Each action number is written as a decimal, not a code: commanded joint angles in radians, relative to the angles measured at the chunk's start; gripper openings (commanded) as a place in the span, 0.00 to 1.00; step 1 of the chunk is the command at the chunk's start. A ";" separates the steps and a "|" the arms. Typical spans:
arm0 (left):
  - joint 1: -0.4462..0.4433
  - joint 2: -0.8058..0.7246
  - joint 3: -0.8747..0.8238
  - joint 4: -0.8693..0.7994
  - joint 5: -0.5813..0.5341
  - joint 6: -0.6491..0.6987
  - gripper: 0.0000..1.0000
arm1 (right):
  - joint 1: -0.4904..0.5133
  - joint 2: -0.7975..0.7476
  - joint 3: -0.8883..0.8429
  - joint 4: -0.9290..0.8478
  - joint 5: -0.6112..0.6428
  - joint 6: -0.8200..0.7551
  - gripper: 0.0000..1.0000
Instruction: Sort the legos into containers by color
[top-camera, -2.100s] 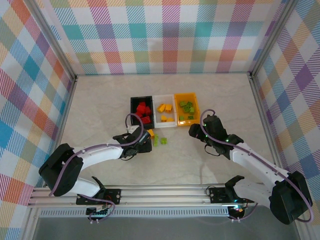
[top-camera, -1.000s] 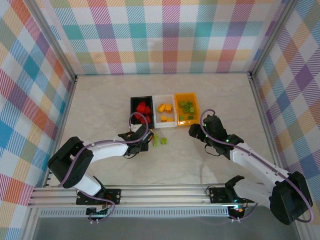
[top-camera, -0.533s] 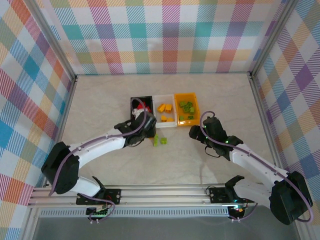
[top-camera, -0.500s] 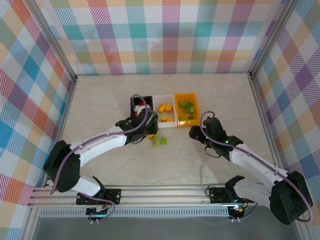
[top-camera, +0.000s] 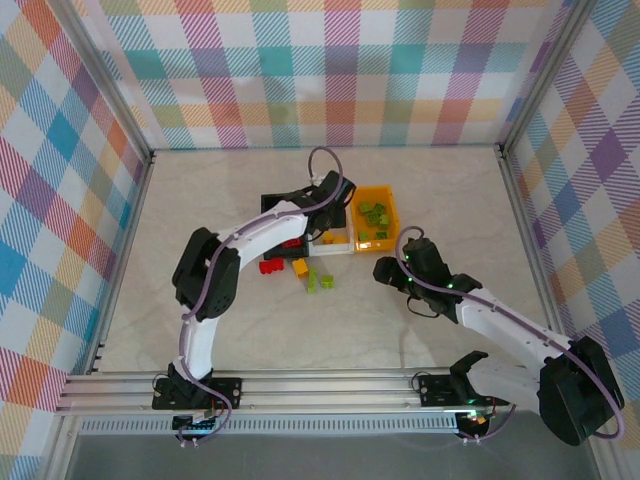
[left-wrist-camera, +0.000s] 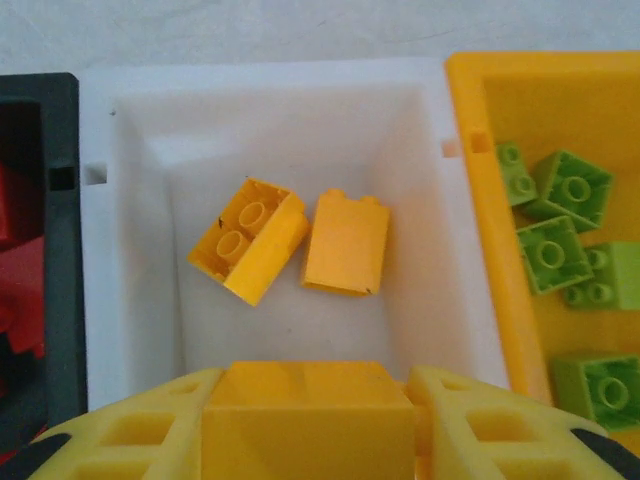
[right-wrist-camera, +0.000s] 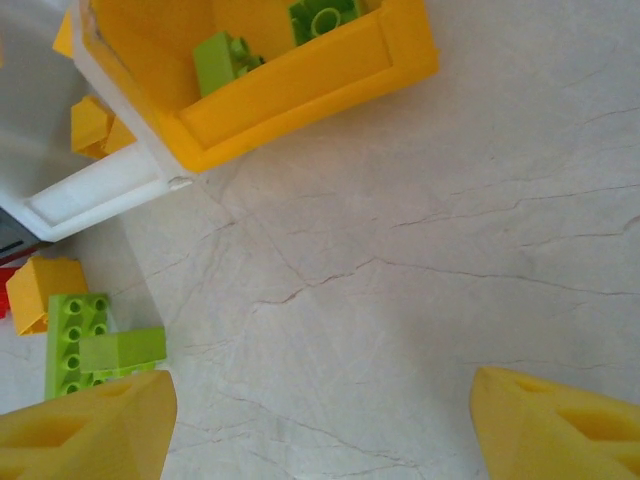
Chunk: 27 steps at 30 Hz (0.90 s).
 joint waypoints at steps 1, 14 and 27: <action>0.004 0.038 0.084 -0.085 -0.001 0.032 0.42 | 0.023 -0.012 -0.009 0.023 -0.023 0.001 0.77; -0.007 -0.391 -0.258 0.079 0.095 -0.039 1.00 | 0.201 0.153 0.073 0.117 0.012 0.025 0.77; -0.059 -1.109 -0.991 0.035 0.017 -0.218 1.00 | 0.329 0.502 0.307 0.120 0.070 -0.030 0.75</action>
